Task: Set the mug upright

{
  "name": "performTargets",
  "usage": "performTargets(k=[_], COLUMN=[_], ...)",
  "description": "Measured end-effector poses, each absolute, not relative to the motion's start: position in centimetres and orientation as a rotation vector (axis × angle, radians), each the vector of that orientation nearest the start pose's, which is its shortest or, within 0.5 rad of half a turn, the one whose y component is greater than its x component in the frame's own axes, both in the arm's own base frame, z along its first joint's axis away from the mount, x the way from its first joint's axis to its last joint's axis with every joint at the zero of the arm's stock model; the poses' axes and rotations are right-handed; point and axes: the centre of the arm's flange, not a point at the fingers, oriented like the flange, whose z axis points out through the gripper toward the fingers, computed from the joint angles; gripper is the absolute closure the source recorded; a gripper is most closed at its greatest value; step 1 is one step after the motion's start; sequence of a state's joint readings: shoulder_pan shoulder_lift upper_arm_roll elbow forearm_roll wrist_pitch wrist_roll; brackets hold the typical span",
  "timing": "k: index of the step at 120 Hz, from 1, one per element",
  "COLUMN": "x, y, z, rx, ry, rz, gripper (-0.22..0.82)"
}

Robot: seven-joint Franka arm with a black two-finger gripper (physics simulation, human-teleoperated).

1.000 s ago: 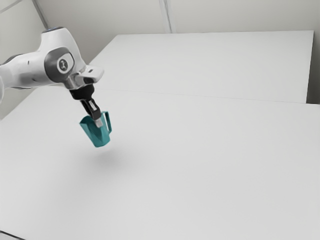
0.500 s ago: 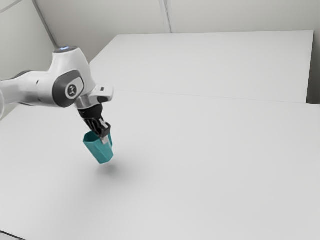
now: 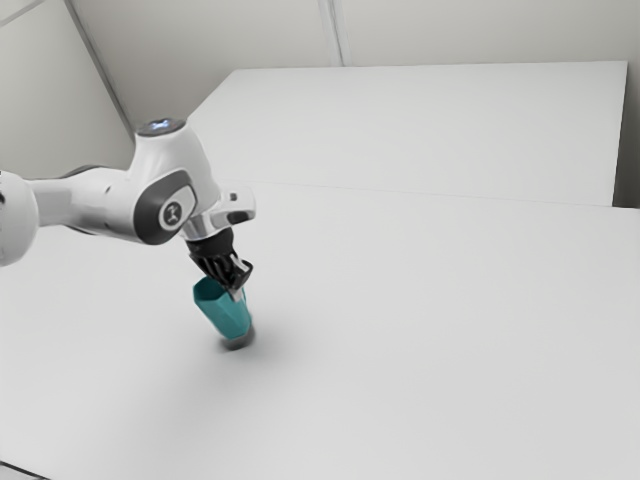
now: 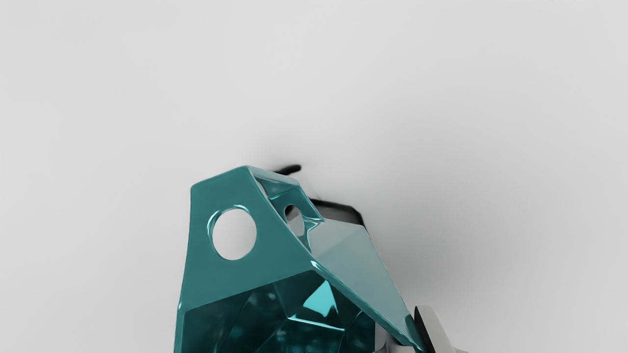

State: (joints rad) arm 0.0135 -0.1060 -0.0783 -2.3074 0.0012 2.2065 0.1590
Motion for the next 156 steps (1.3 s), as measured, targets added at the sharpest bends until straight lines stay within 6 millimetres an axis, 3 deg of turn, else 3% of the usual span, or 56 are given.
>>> performTargets(k=[40,63,80,94,109,126,156], x=[50.0,50.0,50.0,50.1,51.6,53.2,55.1], y=[-4.0,-4.3,-4.8,-5.9,-7.1,-8.9,-8.2], z=[37.6,37.9,39.1,41.2,45.5,50.8,58.3], rx=[-3.124,-3.133,-3.137,-3.139,-3.140,-3.149,-3.167], ry=[0.244,0.208,0.198,0.213,0.234,0.264,0.236], rz=[-0.009,-0.026,-0.062,-0.116,-0.167,-0.180,-0.148], gripper=[0.77,0.61,0.40,0.24,0.14,0.09,0.04])
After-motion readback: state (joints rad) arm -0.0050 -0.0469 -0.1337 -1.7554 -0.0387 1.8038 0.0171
